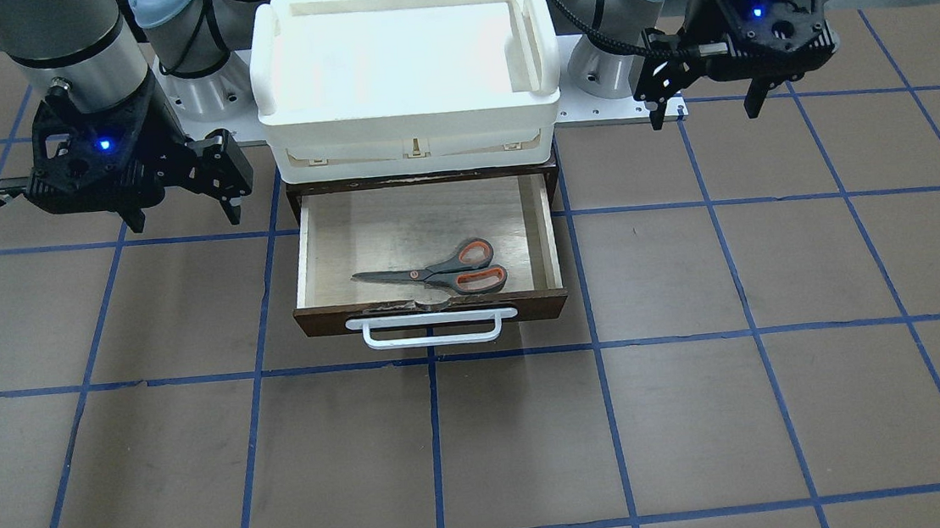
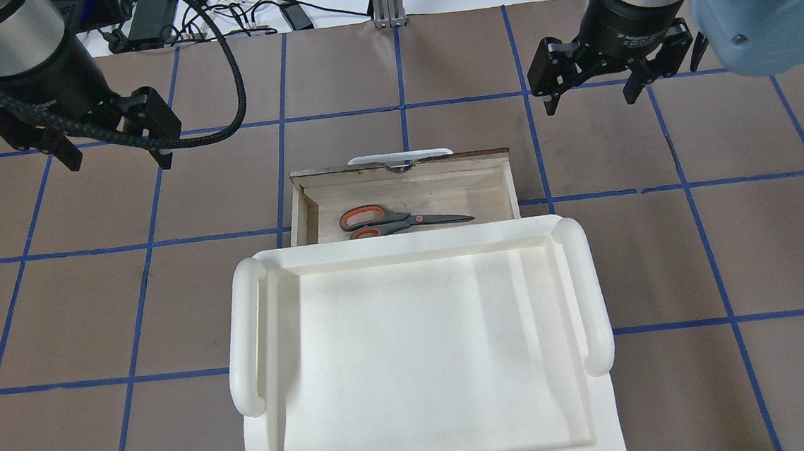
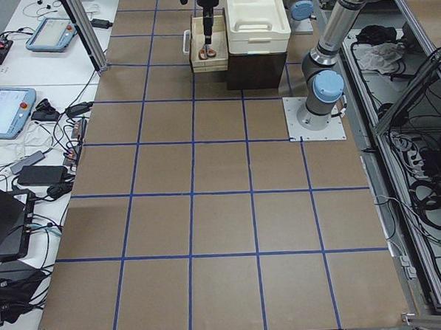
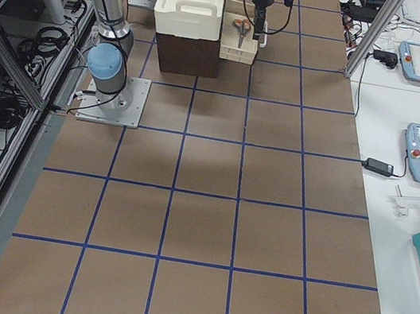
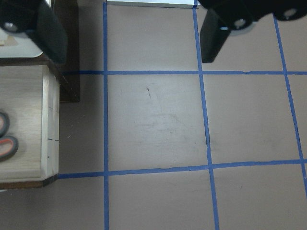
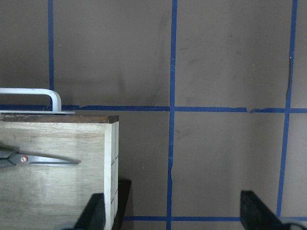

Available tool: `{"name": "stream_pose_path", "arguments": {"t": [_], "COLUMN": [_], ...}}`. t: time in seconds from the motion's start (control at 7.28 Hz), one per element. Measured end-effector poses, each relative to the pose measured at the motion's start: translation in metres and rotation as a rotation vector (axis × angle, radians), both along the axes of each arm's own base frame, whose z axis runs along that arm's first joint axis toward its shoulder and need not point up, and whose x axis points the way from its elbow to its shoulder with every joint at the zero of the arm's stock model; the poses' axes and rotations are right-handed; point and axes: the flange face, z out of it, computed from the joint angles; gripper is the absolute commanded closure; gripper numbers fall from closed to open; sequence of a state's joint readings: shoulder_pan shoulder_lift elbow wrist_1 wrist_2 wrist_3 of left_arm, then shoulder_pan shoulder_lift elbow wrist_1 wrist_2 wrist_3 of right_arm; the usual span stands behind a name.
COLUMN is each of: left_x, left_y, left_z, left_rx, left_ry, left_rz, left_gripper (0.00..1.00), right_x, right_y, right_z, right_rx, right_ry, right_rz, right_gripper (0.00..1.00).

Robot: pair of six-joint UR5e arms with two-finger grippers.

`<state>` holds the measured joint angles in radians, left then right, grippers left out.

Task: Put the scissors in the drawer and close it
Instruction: 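Move the left gripper over the drawer front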

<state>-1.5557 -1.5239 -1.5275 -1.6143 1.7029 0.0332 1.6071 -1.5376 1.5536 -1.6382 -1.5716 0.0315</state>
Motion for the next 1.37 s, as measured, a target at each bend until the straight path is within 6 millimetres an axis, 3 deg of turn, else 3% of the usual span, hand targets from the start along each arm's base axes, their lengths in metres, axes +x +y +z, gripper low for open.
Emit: {"name": "stream_pose_path", "arguments": {"t": [0.27,0.96,1.37], "left_x": [-0.017,-0.145,-0.205], "left_y": [-0.046,-0.124,-0.152], "left_z": [-0.025,-0.126,-0.167], "left_rx": [-0.103,-0.212,-0.219], "left_ry": [0.014,0.104,0.129], "left_rz": [0.053,0.116,0.111], "left_gripper": [0.0,0.0,0.0], "right_x": [0.0,0.0,-0.001], "right_y": [0.0,0.001,0.001], "right_z": [0.006,0.005,0.006], "right_rx": [-0.014,-0.008,-0.012], "right_ry": [-0.003,0.002,0.003], "right_rz": [-0.027,-0.032,-0.071], "right_gripper": [0.0,0.0,0.0]}}
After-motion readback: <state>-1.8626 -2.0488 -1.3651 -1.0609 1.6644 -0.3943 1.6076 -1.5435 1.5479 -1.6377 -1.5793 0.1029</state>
